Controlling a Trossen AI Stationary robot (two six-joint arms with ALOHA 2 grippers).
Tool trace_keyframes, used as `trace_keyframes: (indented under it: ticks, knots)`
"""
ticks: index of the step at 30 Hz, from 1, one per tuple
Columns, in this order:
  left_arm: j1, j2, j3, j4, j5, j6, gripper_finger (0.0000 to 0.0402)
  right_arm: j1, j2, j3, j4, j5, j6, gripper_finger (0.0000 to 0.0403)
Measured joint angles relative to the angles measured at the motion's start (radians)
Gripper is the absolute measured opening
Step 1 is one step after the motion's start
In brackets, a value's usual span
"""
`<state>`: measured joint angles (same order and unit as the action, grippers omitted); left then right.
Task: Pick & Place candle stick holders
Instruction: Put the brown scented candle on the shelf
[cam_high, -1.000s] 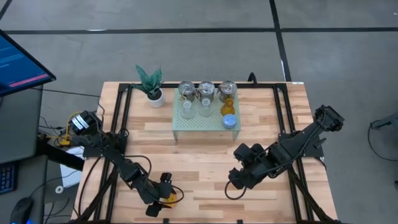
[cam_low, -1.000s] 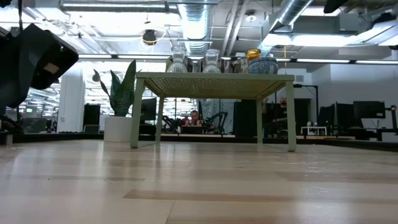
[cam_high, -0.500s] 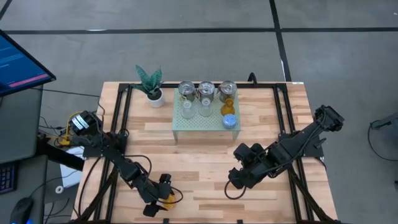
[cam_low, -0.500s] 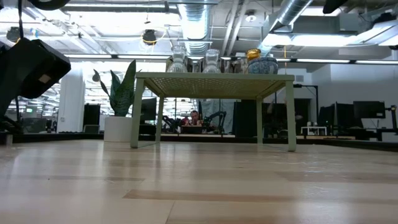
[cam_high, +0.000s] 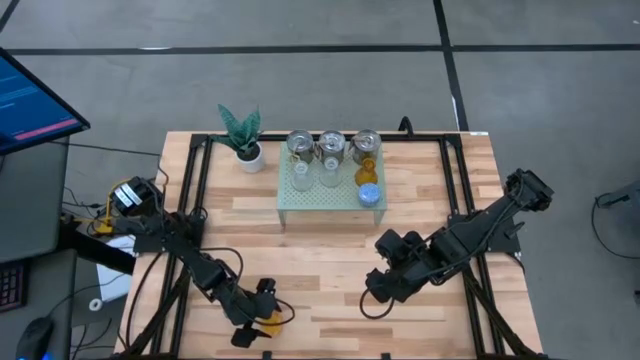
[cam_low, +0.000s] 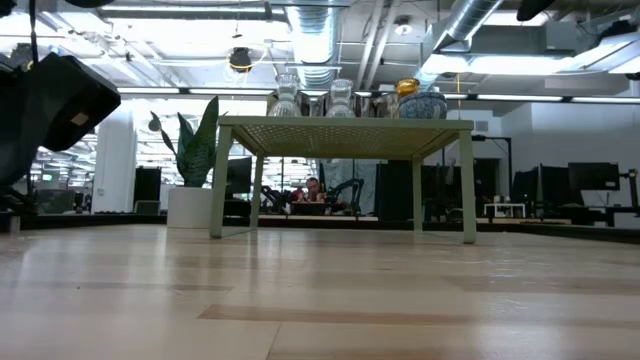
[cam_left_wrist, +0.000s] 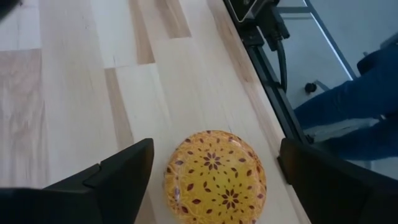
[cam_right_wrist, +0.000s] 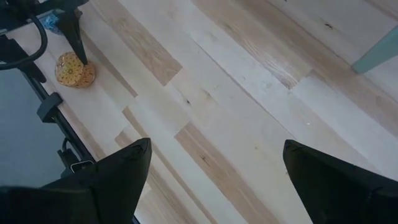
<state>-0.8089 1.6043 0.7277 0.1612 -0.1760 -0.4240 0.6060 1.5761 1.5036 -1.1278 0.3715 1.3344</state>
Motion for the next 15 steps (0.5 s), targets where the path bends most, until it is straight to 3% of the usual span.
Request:
trace_keyframes:
  ticks: [9, 15]
  knots:
    - [0.006, 0.0, 0.0, 0.005, 0.013, -0.007, 0.0347, 0.0, 0.0, 0.0, 0.0, 0.0, 0.002, 0.0353]
    - [0.051, -0.001, 0.0, 0.004, 0.136, 0.005, 0.0347, 0.0, 0.0, 0.0, 0.0, 0.0, 0.002, 0.0353]
